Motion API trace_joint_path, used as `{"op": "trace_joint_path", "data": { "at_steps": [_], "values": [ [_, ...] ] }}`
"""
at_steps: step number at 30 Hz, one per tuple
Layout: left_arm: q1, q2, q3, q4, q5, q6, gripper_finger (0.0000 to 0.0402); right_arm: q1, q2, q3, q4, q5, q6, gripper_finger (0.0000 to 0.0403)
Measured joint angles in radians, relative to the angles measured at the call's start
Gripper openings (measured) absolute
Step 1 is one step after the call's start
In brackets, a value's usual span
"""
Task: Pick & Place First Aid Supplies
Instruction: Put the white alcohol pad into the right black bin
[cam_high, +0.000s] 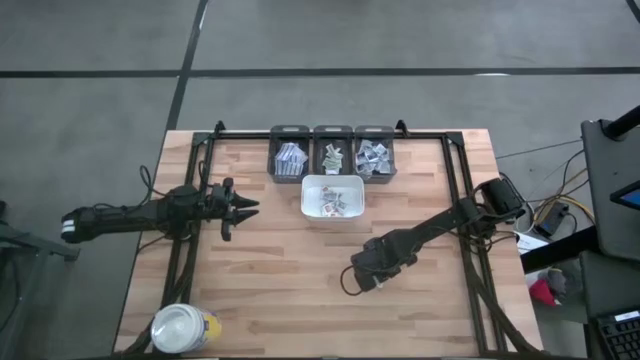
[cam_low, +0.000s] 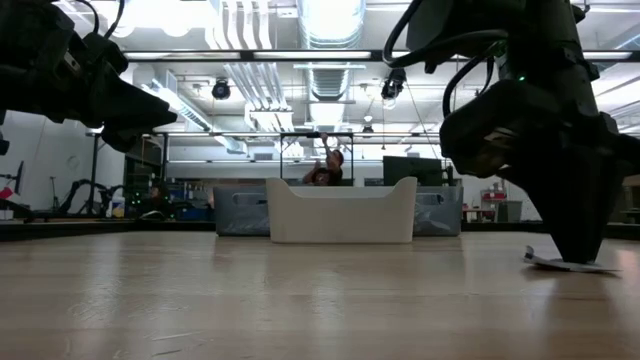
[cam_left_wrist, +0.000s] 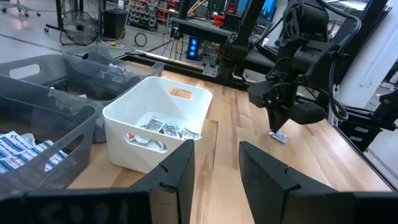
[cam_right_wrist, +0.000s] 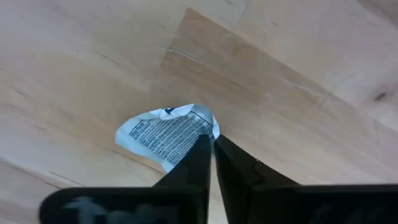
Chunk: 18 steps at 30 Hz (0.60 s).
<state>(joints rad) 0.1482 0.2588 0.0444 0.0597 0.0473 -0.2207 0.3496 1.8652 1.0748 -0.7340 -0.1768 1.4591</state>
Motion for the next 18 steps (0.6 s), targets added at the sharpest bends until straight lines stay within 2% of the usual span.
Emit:
{"op": "trace_joint_path", "data": {
  "at_steps": [11,14,18],
  "values": [
    [0.0,0.0,0.0,0.0,0.0,0.0,0.012,0.0,-0.051,-0.01,-0.144,0.007,-0.103,0.0008],
    [0.0,0.0,0.0,0.0,0.0,0.0,0.012,0.0,-0.097,-0.007,-0.166,0.007,-0.192,0.0008],
    [0.0,0.0,0.0,0.0,0.0,0.0,0.012,0.0,-0.16,-0.004,-0.15,0.004,-0.416,0.0008]
  ]
}}
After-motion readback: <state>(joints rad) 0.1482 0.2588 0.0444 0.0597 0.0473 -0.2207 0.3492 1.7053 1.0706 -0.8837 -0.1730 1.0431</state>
